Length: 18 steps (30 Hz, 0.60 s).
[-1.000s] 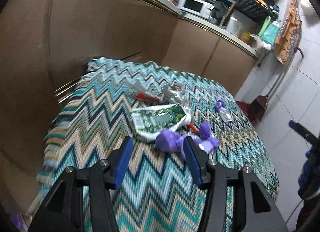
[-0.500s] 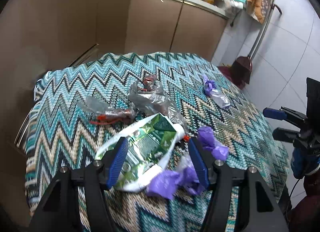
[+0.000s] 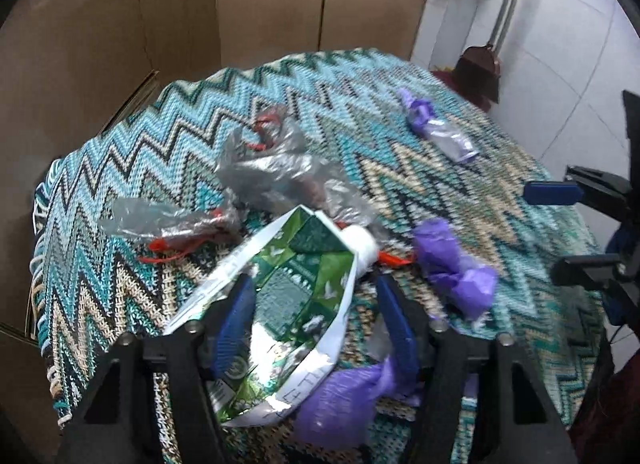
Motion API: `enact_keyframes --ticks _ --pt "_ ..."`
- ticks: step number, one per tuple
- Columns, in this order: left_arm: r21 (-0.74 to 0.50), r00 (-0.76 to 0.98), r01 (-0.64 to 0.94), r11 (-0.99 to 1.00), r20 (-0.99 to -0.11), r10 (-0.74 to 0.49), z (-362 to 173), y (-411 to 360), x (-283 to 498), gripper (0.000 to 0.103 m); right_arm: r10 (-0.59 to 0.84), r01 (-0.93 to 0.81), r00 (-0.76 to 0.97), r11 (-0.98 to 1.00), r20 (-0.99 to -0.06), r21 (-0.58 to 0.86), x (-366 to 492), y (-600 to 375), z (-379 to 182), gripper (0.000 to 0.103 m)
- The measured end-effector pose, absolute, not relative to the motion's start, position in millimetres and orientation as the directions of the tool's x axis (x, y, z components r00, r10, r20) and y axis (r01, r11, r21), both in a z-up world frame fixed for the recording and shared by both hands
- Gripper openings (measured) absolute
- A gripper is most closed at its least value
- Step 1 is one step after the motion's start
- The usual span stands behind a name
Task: Collect trash
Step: 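Grasp the green juice carton with the left gripper while the right grasps a purple glove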
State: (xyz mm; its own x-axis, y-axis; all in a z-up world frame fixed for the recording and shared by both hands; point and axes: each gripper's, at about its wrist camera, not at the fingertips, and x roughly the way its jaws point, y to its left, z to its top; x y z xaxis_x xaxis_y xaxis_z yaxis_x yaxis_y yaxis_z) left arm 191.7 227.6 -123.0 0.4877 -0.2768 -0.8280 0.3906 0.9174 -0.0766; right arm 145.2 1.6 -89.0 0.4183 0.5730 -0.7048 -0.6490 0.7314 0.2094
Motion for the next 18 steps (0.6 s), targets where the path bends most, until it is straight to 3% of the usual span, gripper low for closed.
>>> enact_keyframes --ticks 7,11,18 --pt "-0.053 0.506 0.408 0.911 -0.818 -0.274 -123.6 229.8 189.5 0.033 0.575 -0.666 0.376 0.713 -0.727 0.22 157.5 18.3 -105.1 0.07" --pt "-0.06 0.528 0.408 0.911 -0.799 -0.289 -116.2 228.1 184.4 0.02 0.592 -0.671 0.34 0.697 -0.731 0.252 167.8 28.8 -113.9 0.065" --pt "-0.139 0.589 0.344 0.929 -0.738 -0.329 -97.6 242.0 183.6 0.011 0.622 -0.653 0.29 0.684 -0.728 0.324 187.4 39.8 -126.4 0.053"
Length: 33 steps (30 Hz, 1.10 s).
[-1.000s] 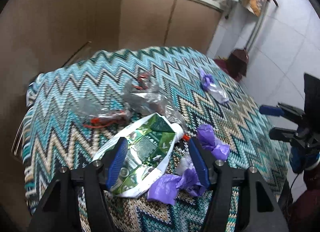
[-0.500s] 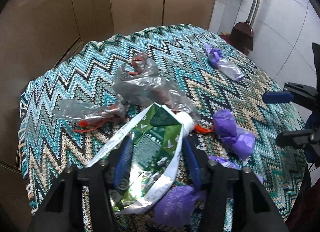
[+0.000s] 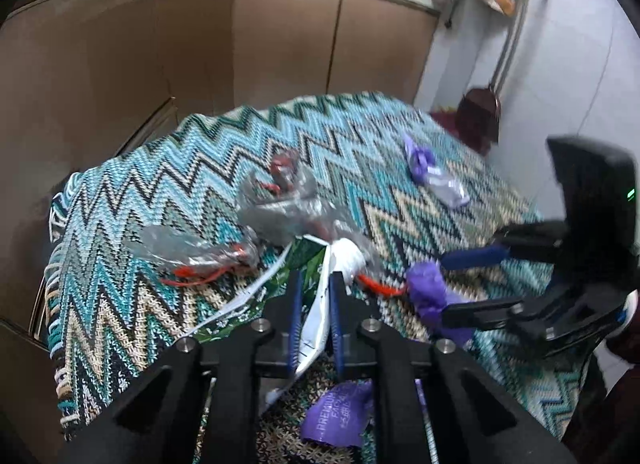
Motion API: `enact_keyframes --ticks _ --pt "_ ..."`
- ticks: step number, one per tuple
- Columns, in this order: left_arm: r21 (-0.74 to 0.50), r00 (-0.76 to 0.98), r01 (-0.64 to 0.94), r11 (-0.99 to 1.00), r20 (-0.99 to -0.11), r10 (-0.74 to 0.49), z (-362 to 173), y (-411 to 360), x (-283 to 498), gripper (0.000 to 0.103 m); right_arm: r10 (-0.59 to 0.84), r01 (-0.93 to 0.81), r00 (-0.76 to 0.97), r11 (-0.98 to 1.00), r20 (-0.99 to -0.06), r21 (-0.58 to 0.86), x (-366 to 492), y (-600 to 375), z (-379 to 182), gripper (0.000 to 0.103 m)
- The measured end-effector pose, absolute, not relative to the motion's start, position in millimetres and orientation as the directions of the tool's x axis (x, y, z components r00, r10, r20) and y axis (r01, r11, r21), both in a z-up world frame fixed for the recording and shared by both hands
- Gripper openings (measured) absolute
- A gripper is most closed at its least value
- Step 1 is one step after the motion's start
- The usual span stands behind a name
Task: Collect trash
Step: 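Grasp the green juice carton with the left gripper while the right grasps a purple glove, then carry carton and glove to the white bin and open both grippers over it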
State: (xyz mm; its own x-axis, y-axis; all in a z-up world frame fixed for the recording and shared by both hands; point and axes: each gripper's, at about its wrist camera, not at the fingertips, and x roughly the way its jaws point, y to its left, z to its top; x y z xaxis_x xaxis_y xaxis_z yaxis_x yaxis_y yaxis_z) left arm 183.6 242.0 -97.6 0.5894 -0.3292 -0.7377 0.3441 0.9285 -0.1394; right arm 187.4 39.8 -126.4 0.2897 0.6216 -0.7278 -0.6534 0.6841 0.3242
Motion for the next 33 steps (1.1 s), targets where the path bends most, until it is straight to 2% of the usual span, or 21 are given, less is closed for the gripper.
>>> enact_keyframes --ticks 5,8,13,19,33 --pt "-0.194 0.614 0.297 0.935 -0.711 -0.343 -90.7 255.0 178.6 0.011 0.606 -0.636 0.26 0.693 -0.751 0.34 199.1 49.1 -139.9 0.043" --pt "-0.226 0.63 0.27 0.936 -0.694 -0.35 -87.0 261.3 173.4 0.01 0.621 -0.644 0.256 0.681 -0.741 0.349 198.2 52.5 -138.2 0.028" --pt "-0.296 0.669 0.242 0.924 -0.639 -0.38 -71.2 274.3 158.9 0.01 0.621 -0.649 0.281 0.685 -0.731 0.332 188.2 48.5 -130.3 0.021" --pt "-0.325 0.715 0.237 0.916 -0.58 -0.391 -45.3 274.6 137.2 0.01 0.632 -0.645 0.318 0.691 -0.706 0.328 167.4 29.6 -112.7 0.019" --pt "-0.305 0.781 0.283 0.909 -0.478 -0.403 25.6 241.2 72.4 0.01 0.66 -0.629 0.42 0.706 -0.622 0.325 114.4 -32.4 -57.6 0.016"
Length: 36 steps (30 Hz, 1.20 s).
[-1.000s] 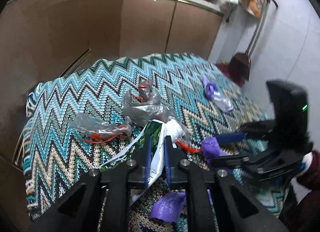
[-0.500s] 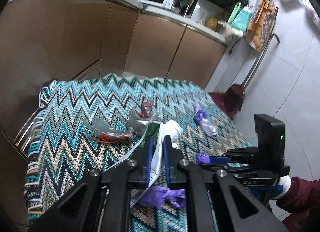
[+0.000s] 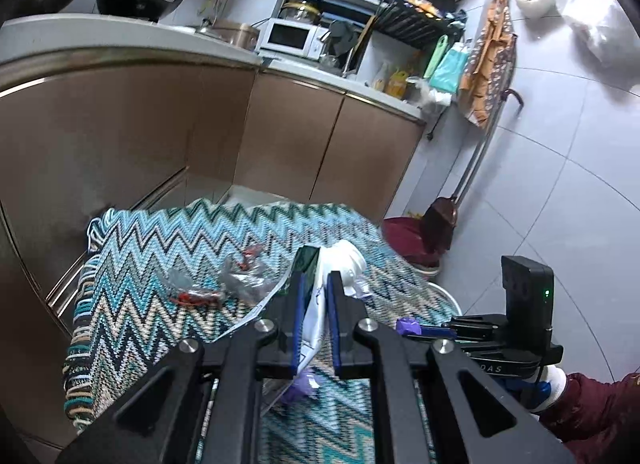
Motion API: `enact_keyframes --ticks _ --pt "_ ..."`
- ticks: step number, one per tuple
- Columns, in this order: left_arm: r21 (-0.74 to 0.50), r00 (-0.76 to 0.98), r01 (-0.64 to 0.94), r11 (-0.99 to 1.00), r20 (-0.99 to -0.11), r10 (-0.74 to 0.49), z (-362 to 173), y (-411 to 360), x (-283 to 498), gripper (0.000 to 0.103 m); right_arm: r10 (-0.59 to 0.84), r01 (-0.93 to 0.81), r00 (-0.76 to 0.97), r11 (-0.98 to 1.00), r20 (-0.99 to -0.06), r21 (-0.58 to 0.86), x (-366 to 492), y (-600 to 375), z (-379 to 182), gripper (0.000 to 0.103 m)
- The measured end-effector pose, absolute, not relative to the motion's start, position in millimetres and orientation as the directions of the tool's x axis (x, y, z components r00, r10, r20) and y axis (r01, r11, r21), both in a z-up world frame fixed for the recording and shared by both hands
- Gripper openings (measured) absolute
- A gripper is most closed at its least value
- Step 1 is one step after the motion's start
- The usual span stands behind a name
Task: Collect trash
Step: 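Carry carton and glove to the white bin and open both grippers over it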
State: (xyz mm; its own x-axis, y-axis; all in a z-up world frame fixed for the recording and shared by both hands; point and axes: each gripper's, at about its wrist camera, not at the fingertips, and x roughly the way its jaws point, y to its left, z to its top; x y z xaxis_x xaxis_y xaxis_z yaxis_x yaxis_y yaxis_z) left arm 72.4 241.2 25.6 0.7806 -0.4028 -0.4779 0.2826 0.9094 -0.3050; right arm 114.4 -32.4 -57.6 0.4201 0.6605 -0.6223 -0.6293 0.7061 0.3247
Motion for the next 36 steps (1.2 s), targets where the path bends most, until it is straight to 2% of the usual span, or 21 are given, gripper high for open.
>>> enact_keyframes --ticks 12,21,28,36 --pt "-0.339 0.779 0.336 0.879 -0.425 -0.462 53.2 183.5 54.3 0.01 0.663 -0.58 0.511 0.735 -0.547 0.35 83.5 -106.3 -34.0 0.015" --pt "-0.356 0.713 0.431 0.829 -0.429 -0.554 61.7 108.1 85.0 0.01 0.622 -0.484 0.607 0.783 -0.495 0.391 86.3 -185.4 -32.5 0.015" --pt "-0.394 0.583 0.55 0.737 -0.451 -0.676 51.8 -8.2 142.7 0.01 0.49 -0.307 0.733 0.858 -0.472 0.413 98.8 -283.2 -47.2 0.015" --pt "-0.498 0.363 0.645 0.58 -0.469 -0.806 3.6 -178.5 228.4 0.01 0.261 -0.043 0.825 0.913 -0.5 0.406 125.4 -397.3 -76.1 0.016"
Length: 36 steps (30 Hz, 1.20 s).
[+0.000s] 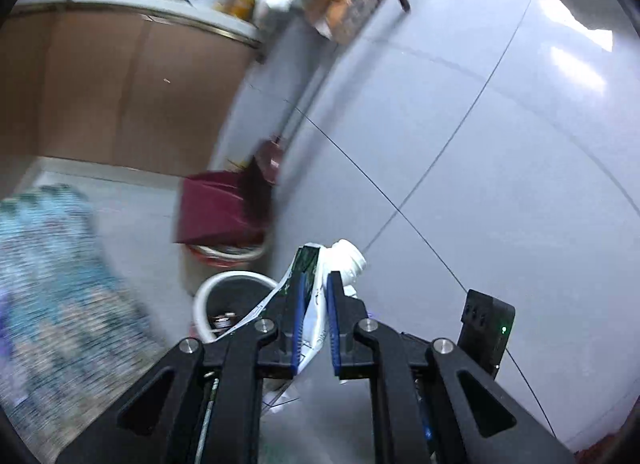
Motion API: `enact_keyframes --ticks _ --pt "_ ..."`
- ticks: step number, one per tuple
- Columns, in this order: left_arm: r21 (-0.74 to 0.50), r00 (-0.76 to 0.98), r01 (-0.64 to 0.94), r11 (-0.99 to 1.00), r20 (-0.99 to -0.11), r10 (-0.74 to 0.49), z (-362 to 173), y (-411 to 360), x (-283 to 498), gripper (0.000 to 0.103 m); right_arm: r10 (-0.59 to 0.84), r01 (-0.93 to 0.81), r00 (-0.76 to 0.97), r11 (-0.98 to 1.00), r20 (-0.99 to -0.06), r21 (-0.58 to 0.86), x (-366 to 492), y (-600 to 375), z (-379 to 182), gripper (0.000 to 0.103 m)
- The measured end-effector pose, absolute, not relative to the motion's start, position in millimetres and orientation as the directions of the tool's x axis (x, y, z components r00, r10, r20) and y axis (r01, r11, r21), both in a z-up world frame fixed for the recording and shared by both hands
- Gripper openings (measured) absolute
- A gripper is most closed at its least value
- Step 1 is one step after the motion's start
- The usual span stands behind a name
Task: Collect trash
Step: 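Carry carton and glove to the white bin and open both grippers over it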
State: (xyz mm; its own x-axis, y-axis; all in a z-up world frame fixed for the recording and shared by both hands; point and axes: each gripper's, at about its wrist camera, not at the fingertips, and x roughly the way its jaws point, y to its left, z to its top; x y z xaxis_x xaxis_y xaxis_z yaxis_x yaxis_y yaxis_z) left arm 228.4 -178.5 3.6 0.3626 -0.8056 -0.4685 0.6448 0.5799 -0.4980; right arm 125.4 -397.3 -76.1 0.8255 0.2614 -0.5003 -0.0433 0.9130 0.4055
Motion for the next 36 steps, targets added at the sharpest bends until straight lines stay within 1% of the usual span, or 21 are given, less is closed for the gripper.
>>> enact_keyframes --ticks 5,9,15,18,19,20,22,24,27,33,36 --pt "-0.55 0.287 0.621 0.558 -0.504 -0.815 -44.3 -261.8 279.2 0.01 0.182 0.055 0.827 0.916 -0.533 0.398 157.6 -439.0 -101.9 0.016" --pt "-0.565 0.258 0.587 0.58 -0.548 -0.796 -83.2 -301.7 311.3 0.01 0.144 0.102 0.809 0.921 -0.57 0.377 182.2 -453.8 -126.6 0.016" --pt "-0.561 0.242 0.537 0.631 -0.613 -0.752 -129.5 -325.1 343.5 0.011 0.114 0.147 0.784 0.921 -0.61 0.361 212.7 -469.9 -160.2 0.019" --pt "-0.576 0.228 0.513 0.636 -0.623 -0.748 -141.9 -330.9 353.8 0.012 0.097 0.161 0.771 0.926 -0.629 0.34 220.5 -472.7 -171.9 0.02" --pt "-0.578 0.225 0.508 0.638 -0.627 -0.746 -144.9 -332.9 356.2 0.015 0.093 0.165 0.768 0.927 -0.634 0.336 222.2 -472.7 -173.3 0.023" --pt "-0.58 0.221 0.502 0.641 -0.631 -0.744 -148.4 -334.9 358.4 0.021 0.088 0.17 0.764 0.928 -0.639 0.331 223.1 -473.9 -176.5 0.024" --pt "-0.583 0.221 0.491 0.647 -0.635 -0.74 -150.3 -332.3 356.9 0.025 0.079 0.18 0.757 0.929 -0.649 0.324 224.6 -475.2 -181.4 0.029" --pt "-0.595 0.22 0.482 0.643 -0.628 -0.746 -148.6 -329.3 355.7 0.025 0.073 0.191 0.752 0.927 -0.655 0.323 223.4 -477.8 -184.1 0.029" --pt "-0.603 0.243 0.484 0.634 -0.604 -0.759 -139.6 -321.1 350.3 0.025 0.069 0.197 0.751 0.926 -0.657 0.322 221.0 -476.6 -183.3 0.033" --pt "-0.587 0.343 0.492 0.642 -0.548 -0.763 -101.9 -287.0 323.6 0.025 0.055 0.189 0.761 0.934 -0.646 0.302 205.2 -463.6 -166.7 0.037" --pt "-0.545 0.402 0.51 0.665 -0.533 -0.745 -79.9 -270.3 305.3 0.025 0.045 0.188 0.776 0.936 -0.629 0.299 194.4 -455.3 -151.1 0.039"
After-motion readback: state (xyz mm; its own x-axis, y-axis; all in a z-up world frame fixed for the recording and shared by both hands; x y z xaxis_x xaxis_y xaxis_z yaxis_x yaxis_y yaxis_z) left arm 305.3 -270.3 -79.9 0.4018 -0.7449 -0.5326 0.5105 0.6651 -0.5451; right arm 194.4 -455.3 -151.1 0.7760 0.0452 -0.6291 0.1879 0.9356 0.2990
